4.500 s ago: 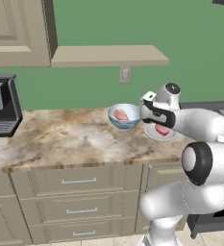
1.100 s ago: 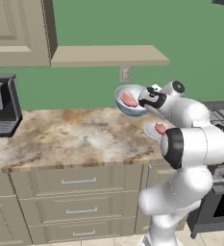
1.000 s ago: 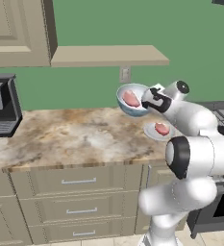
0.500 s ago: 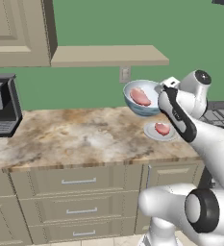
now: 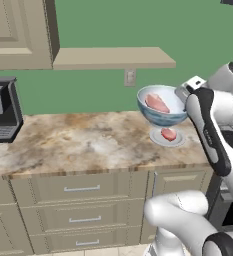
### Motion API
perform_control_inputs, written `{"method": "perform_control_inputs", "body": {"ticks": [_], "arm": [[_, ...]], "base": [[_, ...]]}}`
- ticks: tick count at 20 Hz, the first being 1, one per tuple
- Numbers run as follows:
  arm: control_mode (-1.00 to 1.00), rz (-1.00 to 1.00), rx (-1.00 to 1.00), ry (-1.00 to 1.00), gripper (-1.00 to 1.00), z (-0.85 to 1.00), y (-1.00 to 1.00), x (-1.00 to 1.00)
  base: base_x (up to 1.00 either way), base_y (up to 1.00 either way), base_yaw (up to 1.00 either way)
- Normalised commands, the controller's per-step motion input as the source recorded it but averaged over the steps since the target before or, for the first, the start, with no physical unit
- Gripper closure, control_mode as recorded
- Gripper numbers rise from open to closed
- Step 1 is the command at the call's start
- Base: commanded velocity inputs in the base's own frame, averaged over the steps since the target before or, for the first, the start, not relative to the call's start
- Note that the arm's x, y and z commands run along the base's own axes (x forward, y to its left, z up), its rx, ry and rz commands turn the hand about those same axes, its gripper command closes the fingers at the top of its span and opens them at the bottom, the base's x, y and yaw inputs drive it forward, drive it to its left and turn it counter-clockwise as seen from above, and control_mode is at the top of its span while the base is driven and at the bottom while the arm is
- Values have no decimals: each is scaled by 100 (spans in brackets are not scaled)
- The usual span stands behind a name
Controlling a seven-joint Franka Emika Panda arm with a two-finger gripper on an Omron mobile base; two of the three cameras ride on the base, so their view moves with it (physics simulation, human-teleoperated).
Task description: Place one of the steaks on the plate and the other in the bowl. Then place the bowl in the fridge.
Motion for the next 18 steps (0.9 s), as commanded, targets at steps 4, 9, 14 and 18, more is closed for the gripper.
{"method": "perform_control_inputs", "body": {"ticks": [4, 9, 14, 18], "arm": [[-100, 0, -4, -8, 100, 36, 2, -97], [-100, 0, -4, -38, 100, 68, 0, -100], [-100, 0, 0, -17, 100, 48, -3, -100], [100, 0, 0, 0, 100, 0, 0, 0]], "base": [[0, 0, 0], [0, 0, 0], [0, 0, 0], [-62, -69, -28]]}}
